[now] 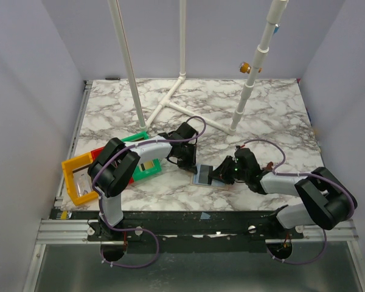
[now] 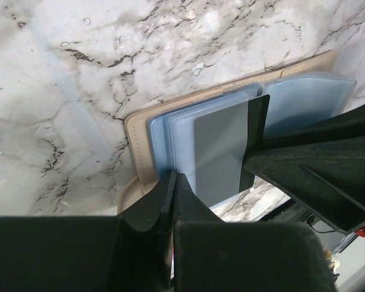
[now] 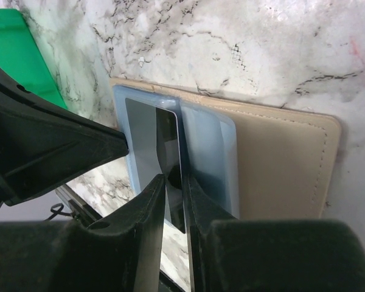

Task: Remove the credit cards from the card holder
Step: Remove the credit card from the card holder.

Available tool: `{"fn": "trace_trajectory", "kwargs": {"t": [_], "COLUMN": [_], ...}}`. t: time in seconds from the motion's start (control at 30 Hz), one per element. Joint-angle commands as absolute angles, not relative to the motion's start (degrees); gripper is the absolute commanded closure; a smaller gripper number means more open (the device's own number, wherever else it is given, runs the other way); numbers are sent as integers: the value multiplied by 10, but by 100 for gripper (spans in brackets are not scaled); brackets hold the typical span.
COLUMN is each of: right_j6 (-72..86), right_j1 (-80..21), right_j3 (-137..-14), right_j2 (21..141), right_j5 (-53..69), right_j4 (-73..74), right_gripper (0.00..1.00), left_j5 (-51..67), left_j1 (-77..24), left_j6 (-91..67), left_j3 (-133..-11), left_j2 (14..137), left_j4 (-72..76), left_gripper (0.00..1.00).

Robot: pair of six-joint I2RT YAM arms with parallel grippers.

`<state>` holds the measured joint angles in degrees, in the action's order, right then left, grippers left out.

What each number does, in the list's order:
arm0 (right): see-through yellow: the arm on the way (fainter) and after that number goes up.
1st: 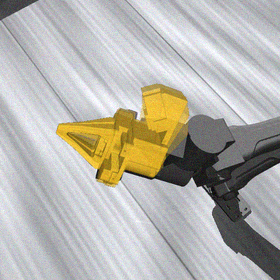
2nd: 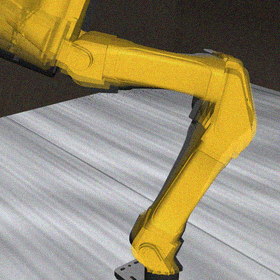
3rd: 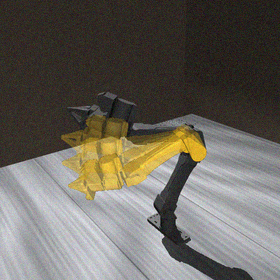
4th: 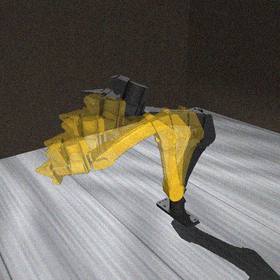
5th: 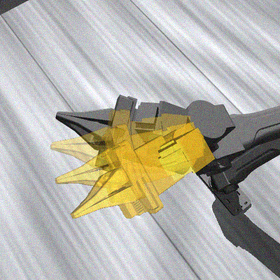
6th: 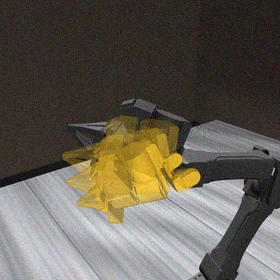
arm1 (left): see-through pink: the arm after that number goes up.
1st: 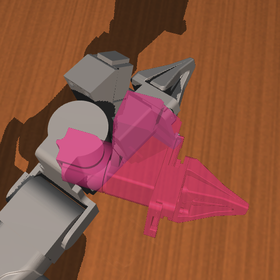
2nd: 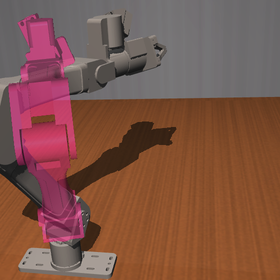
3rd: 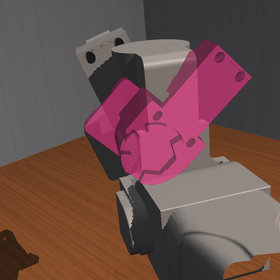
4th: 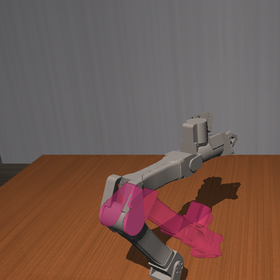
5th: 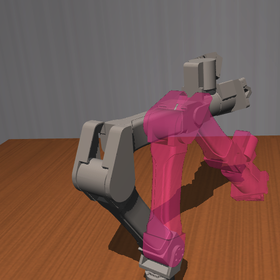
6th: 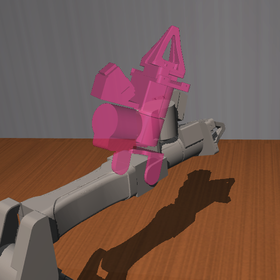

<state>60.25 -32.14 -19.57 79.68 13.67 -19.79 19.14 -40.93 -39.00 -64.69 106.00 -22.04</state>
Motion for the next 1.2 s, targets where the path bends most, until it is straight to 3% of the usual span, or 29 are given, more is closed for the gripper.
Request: {"fn": "trace_trajectory", "kwargs": {"t": [0.0, 0.13, 0.3, 1.17], "right_j6": [611, 614, 615, 548], "right_j1": [-318, -317, -316, -283], "right_j3": [-188, -186, -179, -178], "right_j2": [814, 814, 811, 686], "right_j5": [154, 150, 145, 92], "right_j4": [-229, -229, -228, -71], "right_gripper": [77, 81, 99, 99], "left_j5": [151, 151, 151, 145], "left_j1": [-404, -404, -404, -398], "left_j6": [-375, -375, -375, -373], "left_j3": [-629, -629, -629, -632], "left_j2": [1081, 1081, 1082, 1082], "left_j4": [-236, -236, -236, -243], "left_gripper": [100, 100, 100, 100]}}
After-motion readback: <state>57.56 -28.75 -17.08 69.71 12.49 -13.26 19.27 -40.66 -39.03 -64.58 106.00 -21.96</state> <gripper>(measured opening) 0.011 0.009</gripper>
